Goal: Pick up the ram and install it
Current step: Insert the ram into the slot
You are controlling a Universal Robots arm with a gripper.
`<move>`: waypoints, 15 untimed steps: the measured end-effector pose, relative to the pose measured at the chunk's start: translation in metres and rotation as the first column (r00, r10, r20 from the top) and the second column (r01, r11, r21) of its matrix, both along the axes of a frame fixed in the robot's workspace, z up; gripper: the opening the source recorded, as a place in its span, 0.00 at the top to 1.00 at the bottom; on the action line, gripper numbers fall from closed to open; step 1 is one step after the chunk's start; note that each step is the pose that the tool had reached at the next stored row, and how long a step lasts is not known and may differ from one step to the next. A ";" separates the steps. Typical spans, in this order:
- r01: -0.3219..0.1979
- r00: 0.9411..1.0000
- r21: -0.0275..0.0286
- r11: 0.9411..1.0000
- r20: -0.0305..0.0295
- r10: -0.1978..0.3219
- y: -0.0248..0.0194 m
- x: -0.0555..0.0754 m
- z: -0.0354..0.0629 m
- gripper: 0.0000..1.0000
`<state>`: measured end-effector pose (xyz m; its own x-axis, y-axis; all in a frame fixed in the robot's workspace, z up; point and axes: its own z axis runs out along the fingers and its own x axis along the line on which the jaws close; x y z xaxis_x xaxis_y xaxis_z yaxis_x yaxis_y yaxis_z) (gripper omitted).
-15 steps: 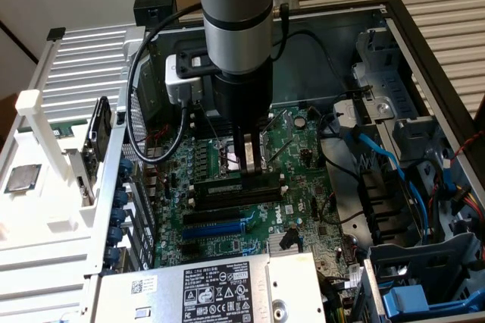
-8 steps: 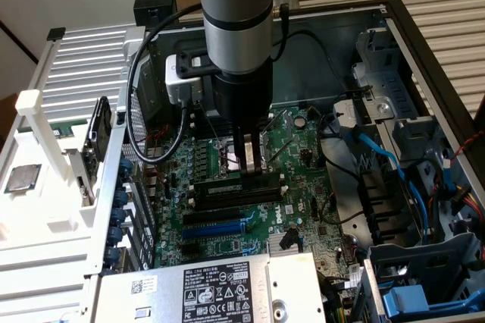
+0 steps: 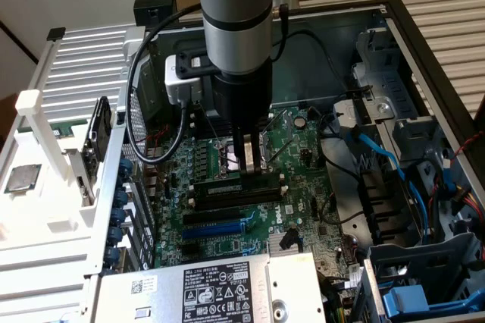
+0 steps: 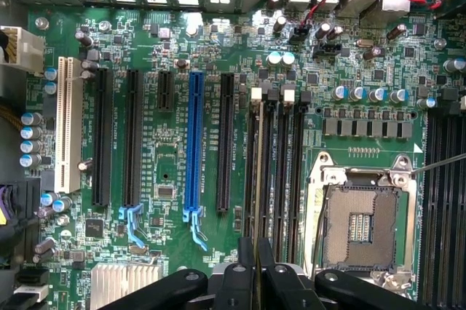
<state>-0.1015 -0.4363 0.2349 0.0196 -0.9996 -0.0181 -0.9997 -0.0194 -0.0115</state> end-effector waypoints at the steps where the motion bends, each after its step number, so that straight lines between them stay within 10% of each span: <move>1: 0.000 1.000 0.000 1.000 0.000 0.000 0.0000 0.000 0.0000 0.87; 15: -0.005 1.000 -0.007 1.000 0.000 0.005 0.0003 0.000 -0.0015 0.87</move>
